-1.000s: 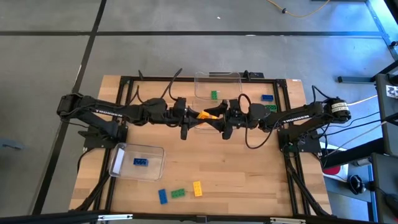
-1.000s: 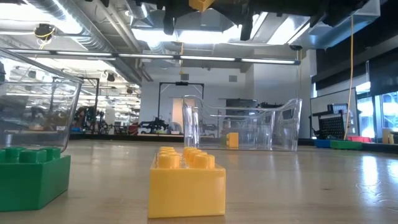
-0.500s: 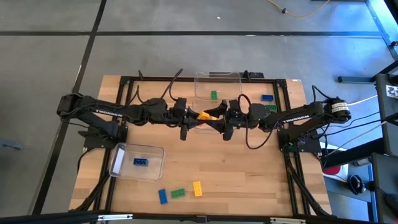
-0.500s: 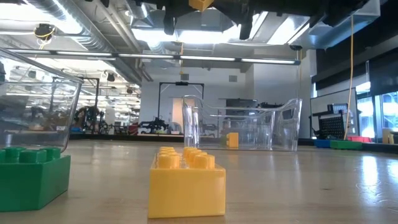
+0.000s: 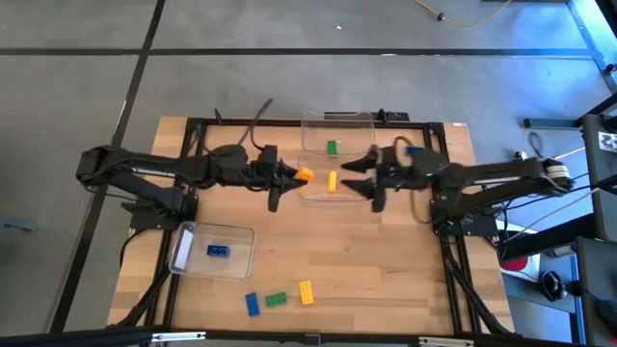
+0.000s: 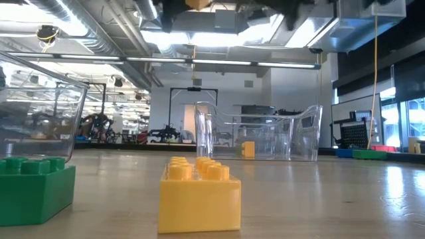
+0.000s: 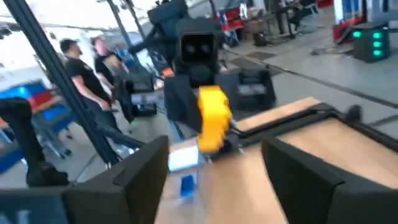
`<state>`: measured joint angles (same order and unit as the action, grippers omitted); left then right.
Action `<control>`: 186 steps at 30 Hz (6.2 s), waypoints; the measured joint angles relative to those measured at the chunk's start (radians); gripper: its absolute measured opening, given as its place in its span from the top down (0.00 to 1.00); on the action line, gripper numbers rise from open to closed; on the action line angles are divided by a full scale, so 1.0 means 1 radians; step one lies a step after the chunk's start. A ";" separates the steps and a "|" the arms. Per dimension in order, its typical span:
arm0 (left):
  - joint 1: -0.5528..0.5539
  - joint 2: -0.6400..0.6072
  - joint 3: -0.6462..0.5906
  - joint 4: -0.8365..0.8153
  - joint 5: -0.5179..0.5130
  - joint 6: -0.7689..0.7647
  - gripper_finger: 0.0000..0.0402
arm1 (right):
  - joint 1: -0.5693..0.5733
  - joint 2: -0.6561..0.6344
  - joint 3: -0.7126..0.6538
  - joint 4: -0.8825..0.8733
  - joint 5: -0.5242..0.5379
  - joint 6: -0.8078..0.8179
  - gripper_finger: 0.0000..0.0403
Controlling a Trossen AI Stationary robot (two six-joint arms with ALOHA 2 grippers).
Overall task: Sort & place blocks by color
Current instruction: Put the top yellow game piece into the center transparent bin, then put the yellow game piece into the center transparent bin
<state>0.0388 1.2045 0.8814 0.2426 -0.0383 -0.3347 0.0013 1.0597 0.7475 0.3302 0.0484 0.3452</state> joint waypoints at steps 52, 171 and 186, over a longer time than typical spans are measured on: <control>0.026 -0.013 0.000 0.013 0.011 -0.003 0.79 | 0.007 0.130 0.000 0.197 0.035 0.126 0.76; 0.103 -0.552 -0.156 -0.234 -0.134 0.032 0.51 | -0.275 0.913 0.686 -1.305 0.036 0.472 0.77; 0.103 -0.552 -0.156 -0.234 -0.133 0.058 0.51 | -0.278 0.916 0.686 -1.246 0.037 0.485 0.42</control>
<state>0.1417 0.6521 0.7258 0.0082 -0.1710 -0.2771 -0.2764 1.9759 1.4338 -0.9161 0.0851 0.8303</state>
